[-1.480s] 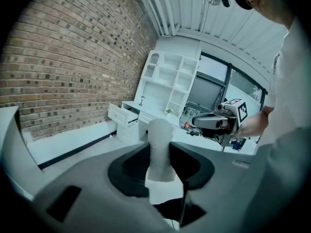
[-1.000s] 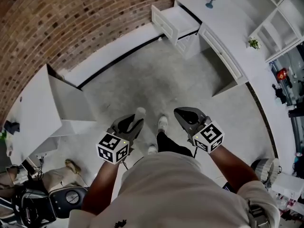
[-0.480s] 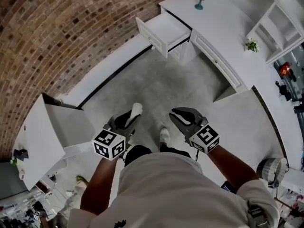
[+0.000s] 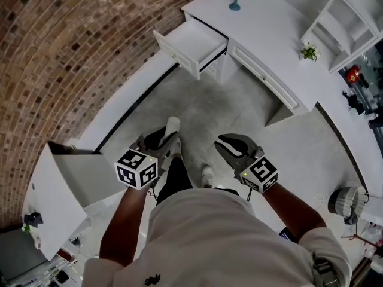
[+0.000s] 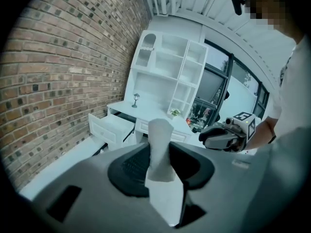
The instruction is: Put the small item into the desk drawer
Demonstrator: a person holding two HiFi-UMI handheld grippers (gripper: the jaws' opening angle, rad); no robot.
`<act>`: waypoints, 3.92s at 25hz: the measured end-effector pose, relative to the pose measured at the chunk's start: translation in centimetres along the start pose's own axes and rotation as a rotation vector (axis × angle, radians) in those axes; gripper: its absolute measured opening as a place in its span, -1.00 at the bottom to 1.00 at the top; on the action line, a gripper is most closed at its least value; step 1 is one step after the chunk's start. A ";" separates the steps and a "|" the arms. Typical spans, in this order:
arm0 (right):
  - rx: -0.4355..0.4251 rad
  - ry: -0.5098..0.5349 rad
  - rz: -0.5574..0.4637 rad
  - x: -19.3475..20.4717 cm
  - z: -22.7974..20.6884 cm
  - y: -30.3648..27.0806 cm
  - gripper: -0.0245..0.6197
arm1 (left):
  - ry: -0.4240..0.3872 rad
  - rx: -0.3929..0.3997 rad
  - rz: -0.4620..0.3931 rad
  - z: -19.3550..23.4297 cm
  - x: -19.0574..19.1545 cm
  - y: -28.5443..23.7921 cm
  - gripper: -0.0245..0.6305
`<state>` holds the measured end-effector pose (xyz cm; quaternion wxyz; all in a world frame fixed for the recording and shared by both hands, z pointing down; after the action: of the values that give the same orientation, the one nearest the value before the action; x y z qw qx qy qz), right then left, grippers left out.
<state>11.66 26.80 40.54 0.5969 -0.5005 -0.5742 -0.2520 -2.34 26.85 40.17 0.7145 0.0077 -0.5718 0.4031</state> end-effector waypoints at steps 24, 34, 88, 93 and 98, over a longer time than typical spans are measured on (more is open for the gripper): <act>0.297 -0.052 0.017 -9.3 -11.2 -19.8 -0.70 | -0.102 0.247 0.101 23.9 -13.2 -13.0 -0.55; 0.346 -0.080 0.011 -9.2 -19.9 -20.7 -0.70 | -0.102 0.219 0.196 29.0 -15.1 -24.2 -0.55; 0.168 -0.245 0.318 -0.8 -48.0 -22.4 -0.70 | -0.144 -0.051 0.737 45.3 0.3 -64.0 -0.35; 0.164 -0.244 0.326 -1.3 -47.9 -22.9 -0.70 | -0.138 -0.047 0.711 44.9 -1.3 -63.1 -0.33; 0.158 -0.234 0.257 -2.3 -47.1 -24.2 -0.70 | -0.140 -0.044 0.666 44.2 -3.6 -61.5 -0.34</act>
<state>10.39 -24.59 53.38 0.5908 -0.5473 -0.5889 -0.0679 -2.31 -37.52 80.21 0.5026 -0.1670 -0.5992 0.6004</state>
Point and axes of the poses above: the fingertips, and each gripper's own axes: y backward along the fingers, z to its left, x out of its underside, the point moved 1 cm from there along y, backward along the fingers, and after that the axes turned 6 degrees about x, right-handed, at the moved point
